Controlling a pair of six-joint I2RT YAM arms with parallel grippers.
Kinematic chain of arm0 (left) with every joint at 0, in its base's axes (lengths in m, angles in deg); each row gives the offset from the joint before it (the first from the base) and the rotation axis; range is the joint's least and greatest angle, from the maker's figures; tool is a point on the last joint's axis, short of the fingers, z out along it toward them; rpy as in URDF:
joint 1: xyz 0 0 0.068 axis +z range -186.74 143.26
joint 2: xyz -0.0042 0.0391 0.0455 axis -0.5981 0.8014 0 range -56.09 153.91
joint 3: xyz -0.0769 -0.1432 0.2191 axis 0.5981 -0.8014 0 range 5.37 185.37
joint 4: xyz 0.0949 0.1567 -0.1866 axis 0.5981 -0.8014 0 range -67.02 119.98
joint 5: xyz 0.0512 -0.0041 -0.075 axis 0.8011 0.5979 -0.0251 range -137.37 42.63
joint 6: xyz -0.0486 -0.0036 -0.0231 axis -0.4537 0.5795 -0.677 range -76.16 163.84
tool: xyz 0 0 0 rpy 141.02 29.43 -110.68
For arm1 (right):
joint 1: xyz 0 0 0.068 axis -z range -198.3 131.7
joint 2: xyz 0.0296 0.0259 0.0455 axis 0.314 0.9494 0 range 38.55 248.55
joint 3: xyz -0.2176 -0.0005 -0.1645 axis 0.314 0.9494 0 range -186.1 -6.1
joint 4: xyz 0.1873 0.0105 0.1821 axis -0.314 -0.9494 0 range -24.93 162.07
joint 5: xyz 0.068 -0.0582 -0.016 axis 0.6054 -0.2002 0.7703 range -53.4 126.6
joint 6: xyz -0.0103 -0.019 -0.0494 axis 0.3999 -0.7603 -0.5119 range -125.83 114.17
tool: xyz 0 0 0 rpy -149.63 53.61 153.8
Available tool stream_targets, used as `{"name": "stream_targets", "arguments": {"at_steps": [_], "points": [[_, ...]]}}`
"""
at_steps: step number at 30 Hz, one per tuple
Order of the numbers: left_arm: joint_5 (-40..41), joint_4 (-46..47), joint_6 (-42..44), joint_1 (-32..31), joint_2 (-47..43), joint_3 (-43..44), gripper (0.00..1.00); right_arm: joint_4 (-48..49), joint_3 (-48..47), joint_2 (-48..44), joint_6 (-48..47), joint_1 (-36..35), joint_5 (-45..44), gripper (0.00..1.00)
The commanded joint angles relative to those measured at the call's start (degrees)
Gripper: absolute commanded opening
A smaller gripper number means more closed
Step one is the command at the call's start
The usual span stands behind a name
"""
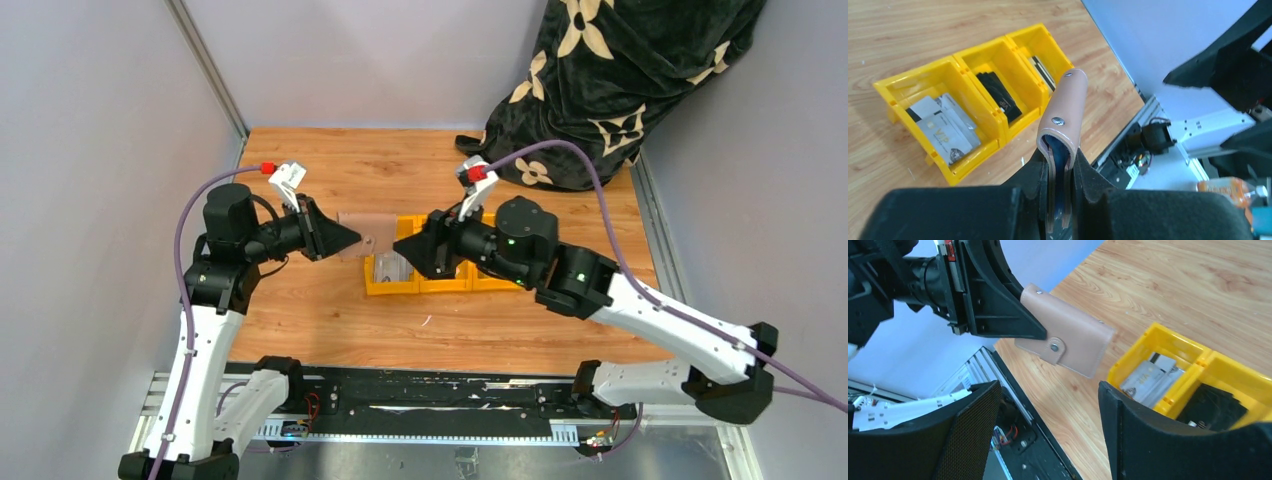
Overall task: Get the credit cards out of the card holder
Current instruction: Open the card holder.
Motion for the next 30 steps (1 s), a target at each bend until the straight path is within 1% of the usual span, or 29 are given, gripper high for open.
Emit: {"name": "stream_targets", "arguments": {"at_steps": [1,8,17,23,27,29,30], "points": [[6.32,9.11,-7.53,0.05,-1.97,-1.54,0.0,6.83,-2.12,5.88,3.42,-3.69,-6.57,0.74],[6.28,8.98,-9.77,0.0,-3.37,-2.92,0.0,7.67,-7.03,14.26,3.49,-4.52,-5.71,0.68],[4.49,9.52,-12.86,0.02,-3.52,-3.02,0.0,9.38,-7.5,17.05,3.5,-4.54,-6.11,0.64],[4.21,10.49,-14.76,0.01,-3.98,-3.16,0.0,7.25,-8.28,18.86,2.64,-4.62,-8.34,0.6],[4.07,10.39,-15.51,0.05,-4.35,-3.01,0.0,7.53,-7.8,19.46,2.39,-4.67,-8.67,0.55],[4.04,10.66,-16.09,0.06,-4.43,-3.17,0.0,8.12,-8.14,19.93,2.39,-4.79,-8.23,0.52],[3.95,10.76,-16.32,0.01,-4.47,-3.17,0.0,8.29,-8.55,20.33,2.15,-5.07,-7.92,0.48]]}}
